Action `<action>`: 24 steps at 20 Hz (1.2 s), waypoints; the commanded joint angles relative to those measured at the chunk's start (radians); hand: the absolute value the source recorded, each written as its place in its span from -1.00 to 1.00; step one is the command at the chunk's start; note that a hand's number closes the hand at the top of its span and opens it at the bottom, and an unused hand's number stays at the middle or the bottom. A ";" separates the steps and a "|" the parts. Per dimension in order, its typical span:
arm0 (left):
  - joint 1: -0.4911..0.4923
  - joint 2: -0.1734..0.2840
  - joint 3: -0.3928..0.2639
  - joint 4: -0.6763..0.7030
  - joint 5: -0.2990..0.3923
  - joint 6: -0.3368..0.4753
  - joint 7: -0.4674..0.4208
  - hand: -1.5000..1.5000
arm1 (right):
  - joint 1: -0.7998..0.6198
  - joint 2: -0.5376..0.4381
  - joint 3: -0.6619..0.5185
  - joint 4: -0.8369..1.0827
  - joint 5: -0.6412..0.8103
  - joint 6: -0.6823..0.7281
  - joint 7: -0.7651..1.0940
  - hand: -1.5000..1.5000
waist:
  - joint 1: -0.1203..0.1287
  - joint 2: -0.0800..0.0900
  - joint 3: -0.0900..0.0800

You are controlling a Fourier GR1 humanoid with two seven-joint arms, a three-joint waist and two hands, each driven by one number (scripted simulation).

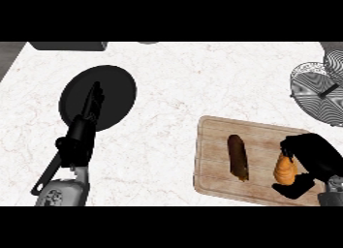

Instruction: Pick the croissant from the cutting board and place it in the tiered basket

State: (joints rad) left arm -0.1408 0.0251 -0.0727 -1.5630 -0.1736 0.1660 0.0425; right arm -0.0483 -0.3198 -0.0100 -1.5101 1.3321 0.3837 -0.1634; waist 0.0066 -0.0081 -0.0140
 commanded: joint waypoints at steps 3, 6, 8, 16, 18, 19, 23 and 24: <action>0.027 0.001 -0.009 -0.046 0.003 -0.008 0.007 0.00 | -0.060 0.026 -0.056 0.031 0.102 0.063 0.248 1.00 | -0.001 0.007 0.014; -0.012 -0.012 0.013 0.038 0.002 0.011 -0.016 0.00 | -0.030 0.063 -0.073 -0.028 0.091 -0.009 0.277 1.00 | -0.013 0.007 0.014; -0.013 0.024 0.029 -0.028 0.016 -0.017 0.037 0.00 | -0.079 0.061 -0.085 -0.015 0.110 -0.006 0.318 1.00 | -0.007 0.007 0.014; 0.033 -0.024 -0.032 0.018 -0.018 0.043 -0.030 0.00 | -0.167 0.006 -0.201 -0.435 0.020 0.260 0.405 1.00 | -0.020 0.003 0.012; 0.037 0.009 0.013 -0.017 0.007 -0.001 -0.012 0.00 | -0.217 -0.063 -0.299 -0.492 -0.040 0.344 0.387 1.00 | -0.022 0.000 0.012; 0.001 0.009 0.022 0.015 0.016 -0.010 -0.024 0.00 | -0.218 -0.018 -0.273 -0.494 -0.033 0.331 0.418 1.00 | -0.014 0.005 0.013; -0.011 0.016 0.032 0.051 0.005 -0.005 -0.034 0.00 | -0.398 -0.096 -0.420 -0.593 -0.159 0.593 0.453 1.00 | -0.019 0.004 0.012; -0.031 -0.019 -0.008 0.016 -0.021 0.019 0.021 0.00 | -0.405 -0.109 -0.416 -0.601 -0.150 0.615 0.473 1.00 | -0.014 0.005 0.013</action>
State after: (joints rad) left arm -0.1370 0.0268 -0.0627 -1.5518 -0.1744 0.1686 0.0332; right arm -0.3617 -0.3829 -0.3543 -2.0336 1.2381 0.8460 0.2670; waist -0.0096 -0.0048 -0.0015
